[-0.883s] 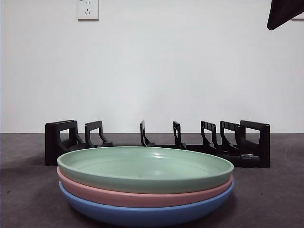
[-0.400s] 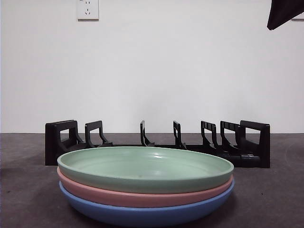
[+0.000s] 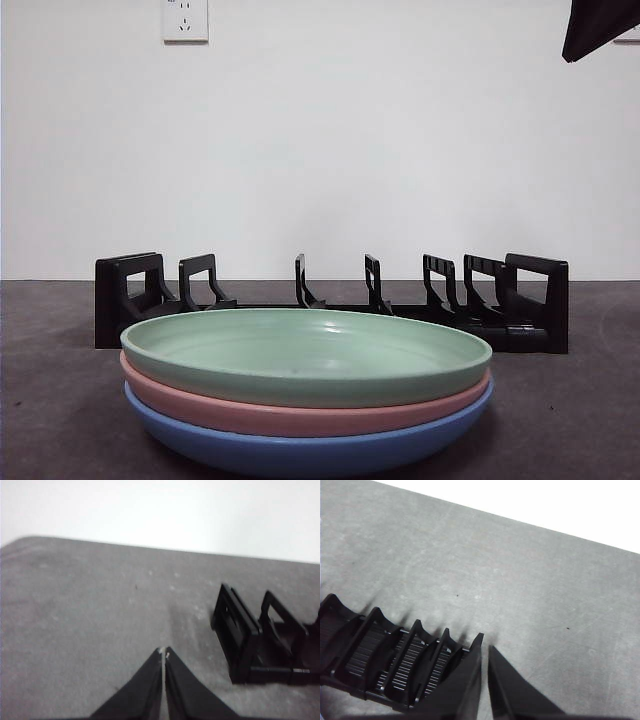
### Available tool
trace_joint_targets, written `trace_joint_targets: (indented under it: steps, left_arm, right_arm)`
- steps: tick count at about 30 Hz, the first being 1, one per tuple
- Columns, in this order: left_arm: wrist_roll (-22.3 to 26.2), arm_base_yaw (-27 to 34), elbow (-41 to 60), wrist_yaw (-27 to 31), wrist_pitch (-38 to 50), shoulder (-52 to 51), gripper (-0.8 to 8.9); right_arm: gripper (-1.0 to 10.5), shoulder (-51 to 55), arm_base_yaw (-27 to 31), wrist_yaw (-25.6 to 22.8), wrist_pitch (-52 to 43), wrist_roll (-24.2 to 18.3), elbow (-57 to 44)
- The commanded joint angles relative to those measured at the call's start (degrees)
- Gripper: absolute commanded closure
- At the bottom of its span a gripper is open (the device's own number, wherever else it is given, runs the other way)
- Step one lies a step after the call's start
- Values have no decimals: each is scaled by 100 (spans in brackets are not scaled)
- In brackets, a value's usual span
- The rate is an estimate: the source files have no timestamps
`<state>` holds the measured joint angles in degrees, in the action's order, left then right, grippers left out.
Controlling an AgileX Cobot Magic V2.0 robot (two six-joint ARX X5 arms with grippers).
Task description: Place the plate
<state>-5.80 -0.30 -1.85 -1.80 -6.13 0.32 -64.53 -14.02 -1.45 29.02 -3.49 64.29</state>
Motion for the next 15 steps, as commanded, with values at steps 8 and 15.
trace_joint_targets:
  steps: [8, 15]
  left_arm:
    - [-133, 103, 111, -31, 177, -13, 806]
    - [-133, 103, 111, -31, 177, -13, 807]
  right_arm:
    - [926, -20, -9, -2, -72, 0, 66]
    - [926, -20, -9, -2, -72, 0, 63]
